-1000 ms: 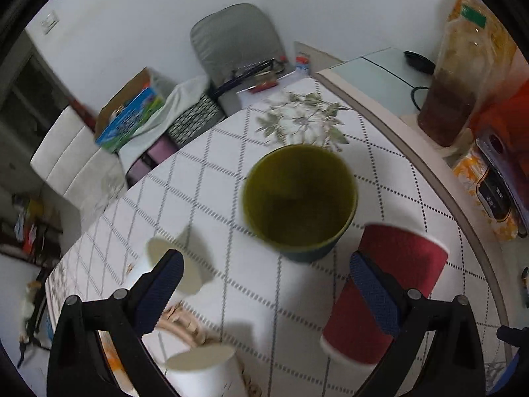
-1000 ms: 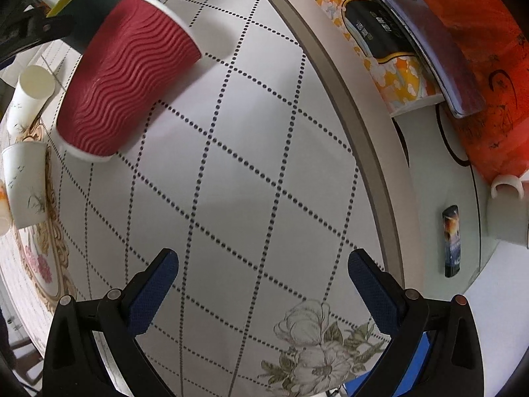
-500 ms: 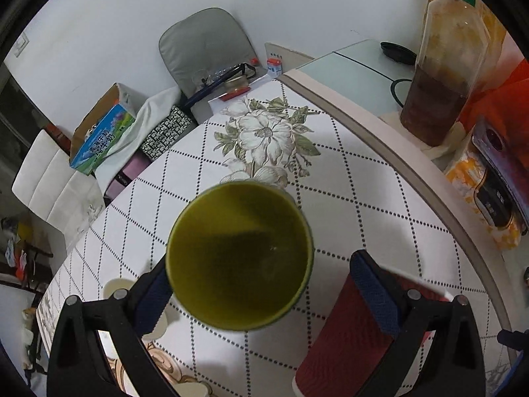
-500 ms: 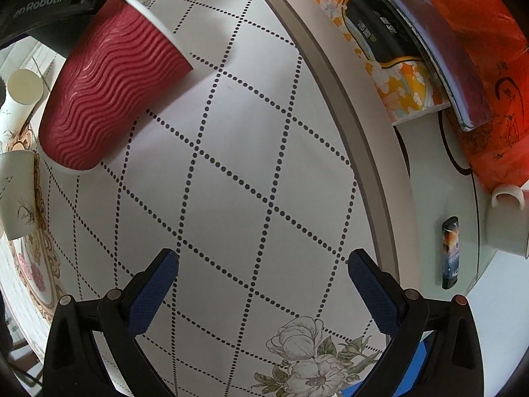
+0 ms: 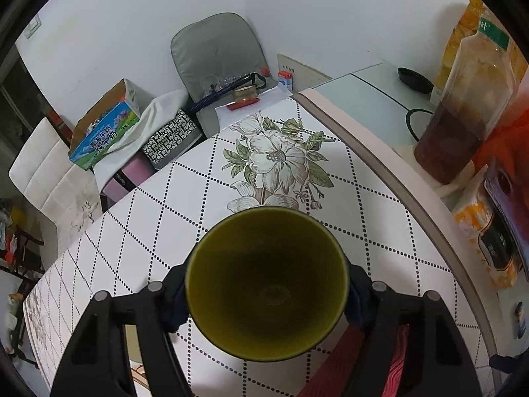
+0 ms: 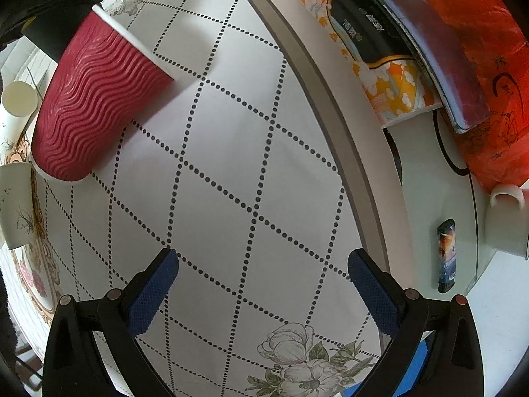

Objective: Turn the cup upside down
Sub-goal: 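Lift the dark green cup with the left tool and turn it over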

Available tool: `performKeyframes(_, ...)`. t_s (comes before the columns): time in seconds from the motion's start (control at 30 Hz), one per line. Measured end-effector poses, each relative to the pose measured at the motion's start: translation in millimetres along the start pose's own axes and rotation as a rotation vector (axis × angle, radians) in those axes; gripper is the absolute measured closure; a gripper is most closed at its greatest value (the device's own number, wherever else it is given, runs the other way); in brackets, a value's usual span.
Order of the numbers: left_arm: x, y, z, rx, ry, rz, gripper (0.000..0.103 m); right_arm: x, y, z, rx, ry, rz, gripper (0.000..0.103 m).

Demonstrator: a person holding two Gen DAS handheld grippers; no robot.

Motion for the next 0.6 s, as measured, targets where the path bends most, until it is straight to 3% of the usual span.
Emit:
performKeyframes(0.4, 2.8, -3.5, 8.8, 0.011, -0.040, 0.025, 0.034, 5.1, -15.4, -11.0, 0.009, 0.012, -0.014, 0.000)
performKeyframes(0.6, 8.9, -32.6, 20.1, 0.027, -0.057, 0.013, 0.034, 7.7, -25.5, -20.1, 0.013, 0.008, -0.022, 0.000)
Point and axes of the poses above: each gripper's, at about its wrist camera, not at the fingertips, and y roughly the way its jaws point, z to its left, x to its top, the point moved 3 cm from there along y, roughly the way its jaws point, and after that the axes turned 15 degrees about -y, right-handed, at the moved point
